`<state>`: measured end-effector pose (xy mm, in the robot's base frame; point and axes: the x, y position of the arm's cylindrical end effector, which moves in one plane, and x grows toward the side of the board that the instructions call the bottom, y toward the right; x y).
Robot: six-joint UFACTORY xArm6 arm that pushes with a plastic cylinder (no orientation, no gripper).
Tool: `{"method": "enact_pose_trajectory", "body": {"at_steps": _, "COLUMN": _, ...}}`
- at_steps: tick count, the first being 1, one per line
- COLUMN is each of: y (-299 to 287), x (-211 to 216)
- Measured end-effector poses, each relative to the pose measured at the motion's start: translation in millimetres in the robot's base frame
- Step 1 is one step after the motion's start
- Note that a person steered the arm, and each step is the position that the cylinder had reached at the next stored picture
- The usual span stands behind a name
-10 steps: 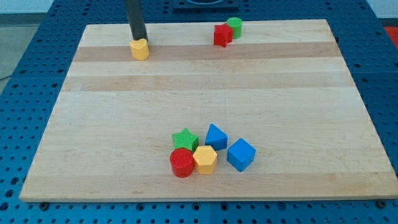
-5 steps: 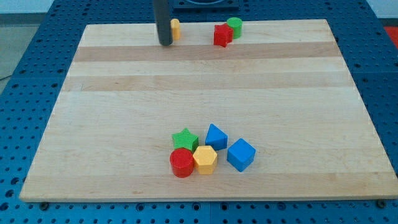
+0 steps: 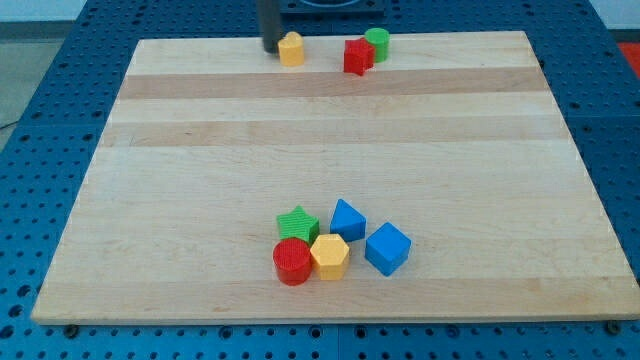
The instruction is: Slide the yellow heart to the top center
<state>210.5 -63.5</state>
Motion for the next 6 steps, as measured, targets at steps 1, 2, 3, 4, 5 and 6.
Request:
{"method": "enact_pose_trajectory", "body": {"at_steps": 1, "y": 17, "x": 0}}
{"method": "enact_pose_trajectory", "body": {"at_steps": 2, "y": -15, "x": 11}}
{"method": "enact_pose_trajectory", "body": {"at_steps": 3, "y": -27, "x": 33}}
{"method": "enact_pose_trajectory", "body": {"at_steps": 4, "y": 8, "x": 34}}
{"method": "enact_pose_trajectory", "body": {"at_steps": 5, "y": 40, "x": 34}}
{"method": "enact_pose_trajectory", "body": {"at_steps": 6, "y": 45, "x": 37}}
